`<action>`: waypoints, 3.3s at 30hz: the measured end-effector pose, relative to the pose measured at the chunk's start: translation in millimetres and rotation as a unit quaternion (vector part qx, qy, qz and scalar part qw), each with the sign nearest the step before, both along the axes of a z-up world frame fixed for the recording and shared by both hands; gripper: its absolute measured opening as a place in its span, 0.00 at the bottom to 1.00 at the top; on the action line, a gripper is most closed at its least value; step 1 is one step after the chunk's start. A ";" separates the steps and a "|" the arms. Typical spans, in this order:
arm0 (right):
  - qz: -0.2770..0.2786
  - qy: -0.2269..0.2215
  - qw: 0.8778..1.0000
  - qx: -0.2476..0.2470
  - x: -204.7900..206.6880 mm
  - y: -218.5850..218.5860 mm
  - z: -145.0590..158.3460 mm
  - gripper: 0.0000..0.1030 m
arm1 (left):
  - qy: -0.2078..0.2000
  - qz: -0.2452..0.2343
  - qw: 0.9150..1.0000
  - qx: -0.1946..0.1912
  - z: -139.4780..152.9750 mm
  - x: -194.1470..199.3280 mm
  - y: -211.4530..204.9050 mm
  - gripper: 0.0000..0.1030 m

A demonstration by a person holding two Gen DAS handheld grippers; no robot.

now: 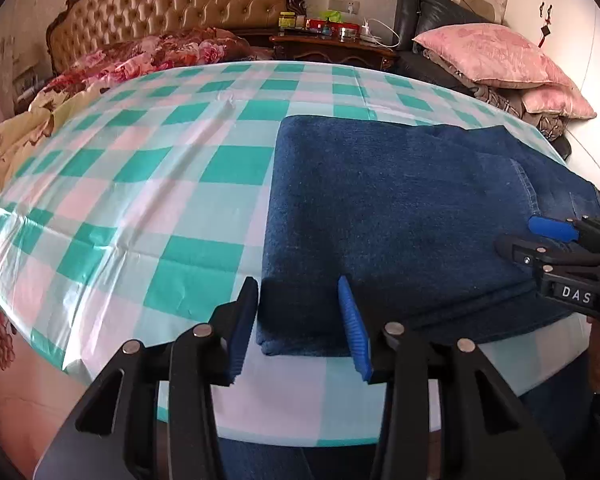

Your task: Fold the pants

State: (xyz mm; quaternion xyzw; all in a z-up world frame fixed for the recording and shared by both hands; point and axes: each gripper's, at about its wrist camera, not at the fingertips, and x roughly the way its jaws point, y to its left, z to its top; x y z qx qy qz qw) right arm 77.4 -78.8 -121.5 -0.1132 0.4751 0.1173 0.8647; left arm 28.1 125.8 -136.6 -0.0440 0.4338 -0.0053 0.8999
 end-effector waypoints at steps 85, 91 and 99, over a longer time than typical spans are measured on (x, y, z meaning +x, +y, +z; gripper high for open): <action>0.087 0.020 0.996 -0.014 57.7 179.0 39.3 0.44 | -0.064 0.015 0.993 -0.102 28.0 -17.8 2.8 0.13; 0.082 0.021 0.996 -0.006 59.0 172.3 44.1 0.46 | -0.074 0.004 0.994 -0.074 37.0 -18.3 -6.2 0.12; 0.085 0.036 0.996 -0.017 63.3 176.2 37.5 0.45 | -0.079 -0.003 0.995 -0.065 41.7 -21.6 -11.3 0.12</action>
